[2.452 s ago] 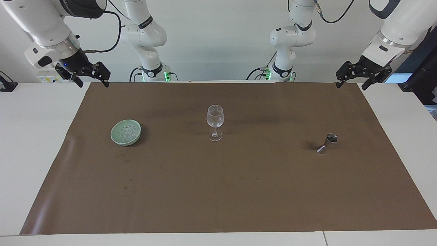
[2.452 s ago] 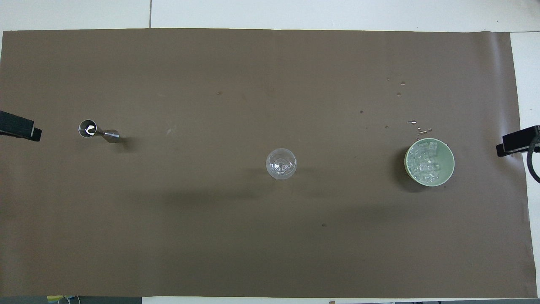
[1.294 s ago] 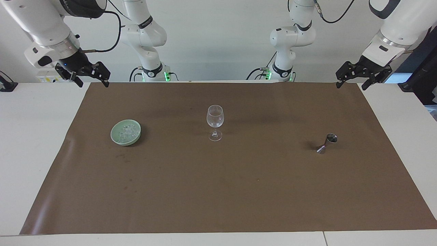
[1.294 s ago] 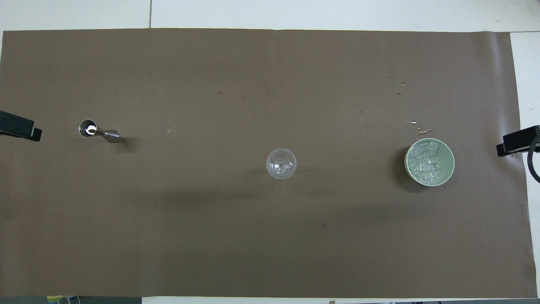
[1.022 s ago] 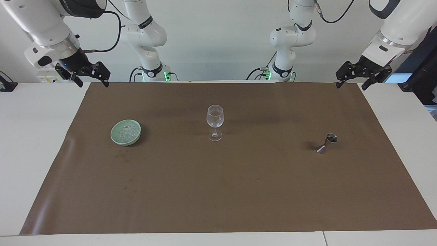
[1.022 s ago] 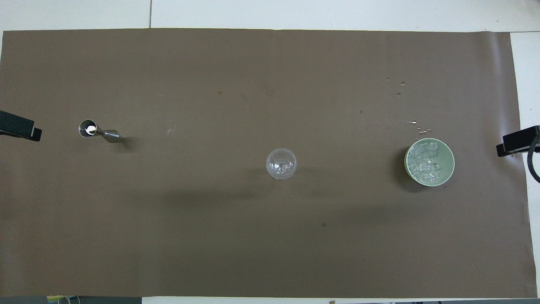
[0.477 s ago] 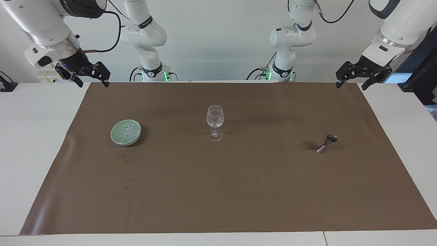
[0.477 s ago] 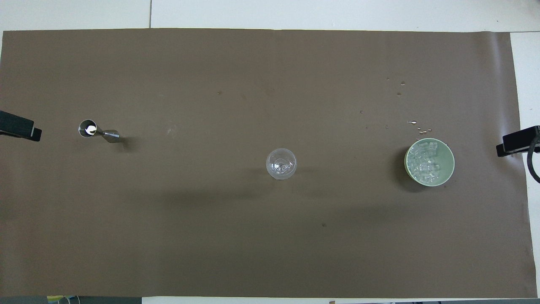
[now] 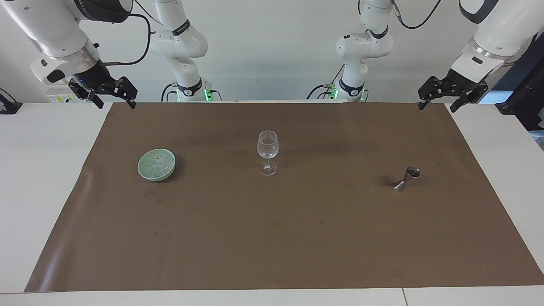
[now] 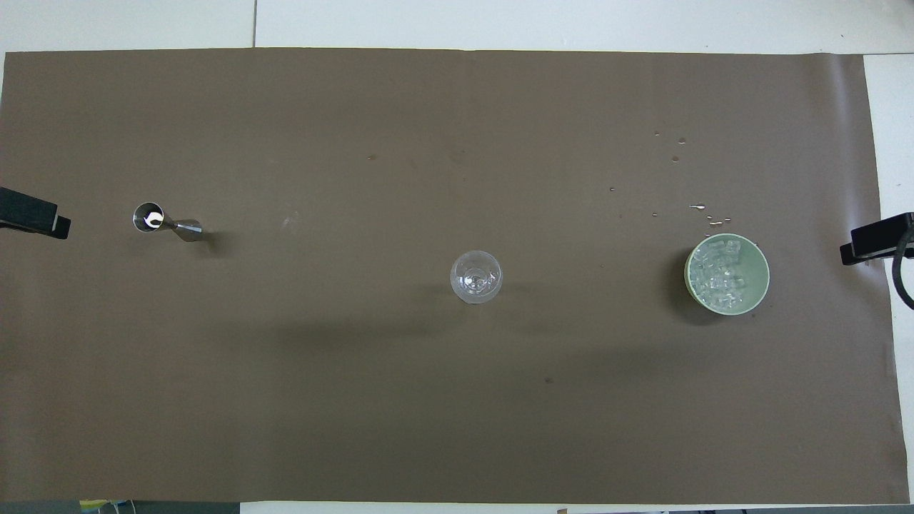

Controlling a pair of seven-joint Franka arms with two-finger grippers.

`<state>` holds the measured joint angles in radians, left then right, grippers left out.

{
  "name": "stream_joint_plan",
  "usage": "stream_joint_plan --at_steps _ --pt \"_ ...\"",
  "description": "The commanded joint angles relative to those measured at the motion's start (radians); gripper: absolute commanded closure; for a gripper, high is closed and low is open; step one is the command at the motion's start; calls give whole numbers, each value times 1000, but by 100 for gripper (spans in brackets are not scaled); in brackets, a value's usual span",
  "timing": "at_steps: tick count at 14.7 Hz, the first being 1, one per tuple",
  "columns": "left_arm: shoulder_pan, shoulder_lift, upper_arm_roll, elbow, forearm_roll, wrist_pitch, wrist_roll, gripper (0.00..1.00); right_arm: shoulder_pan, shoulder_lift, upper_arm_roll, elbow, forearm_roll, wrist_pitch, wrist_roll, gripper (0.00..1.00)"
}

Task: Pour wine and add ice with both arms

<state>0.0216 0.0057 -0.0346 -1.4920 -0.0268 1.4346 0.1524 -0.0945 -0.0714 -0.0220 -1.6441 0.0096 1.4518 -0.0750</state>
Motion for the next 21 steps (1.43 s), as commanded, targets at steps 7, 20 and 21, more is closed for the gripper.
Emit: stream_joint_plan --at_steps 7,20,21 --pt "9 -27 -5 -27 16 -6 12 0 -4 -18 1 -17 1 -2 -22 0" --pt "0 -15 -11 -19 9 12 -54 0 -4 -18 1 -17 1 -2 -22 0" --pt "0 -13 -10 -21 -5 0 -72 0 -4 -18 1 -17 1 -2 -22 0"
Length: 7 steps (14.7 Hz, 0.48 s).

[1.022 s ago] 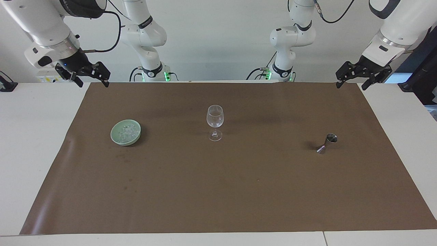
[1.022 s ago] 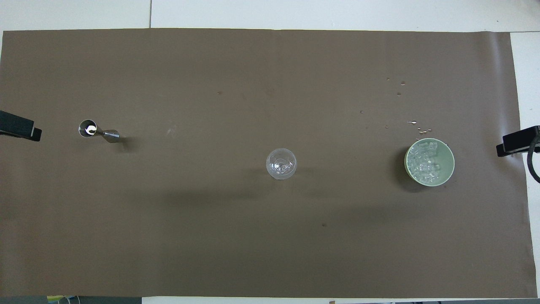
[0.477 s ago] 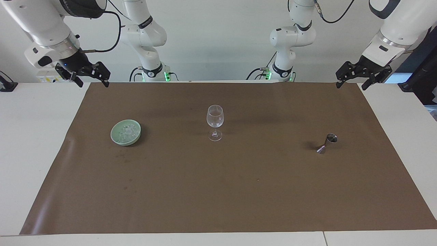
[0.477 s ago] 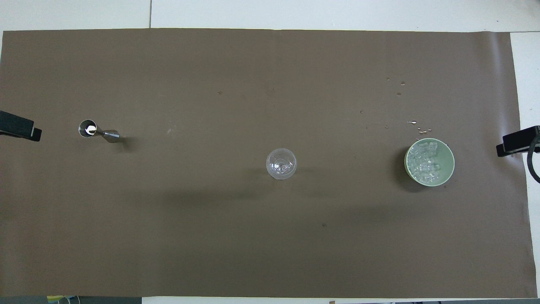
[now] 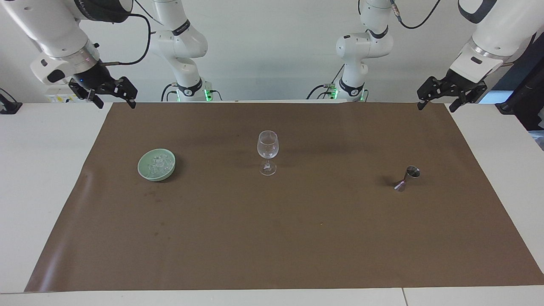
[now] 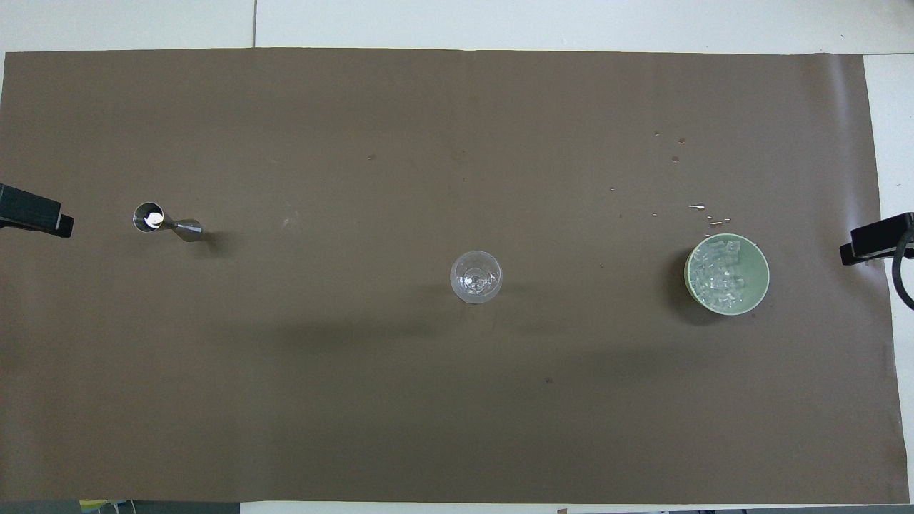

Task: Pour wine and add ice with both arms

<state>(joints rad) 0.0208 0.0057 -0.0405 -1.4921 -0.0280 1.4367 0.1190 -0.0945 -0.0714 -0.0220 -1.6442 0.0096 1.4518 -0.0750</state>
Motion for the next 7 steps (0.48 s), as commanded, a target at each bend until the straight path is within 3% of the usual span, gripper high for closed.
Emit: stream_joint_plan --at_steps 1,7 --pt "-2 -7 4 -20 -24 -18 -92 0 -4 -18 1 -16 1 -2 -22 0" --pt "-70 141 289 21 -297 -10 -569 0 -5 -18 1 -17 1 -2 -22 0"
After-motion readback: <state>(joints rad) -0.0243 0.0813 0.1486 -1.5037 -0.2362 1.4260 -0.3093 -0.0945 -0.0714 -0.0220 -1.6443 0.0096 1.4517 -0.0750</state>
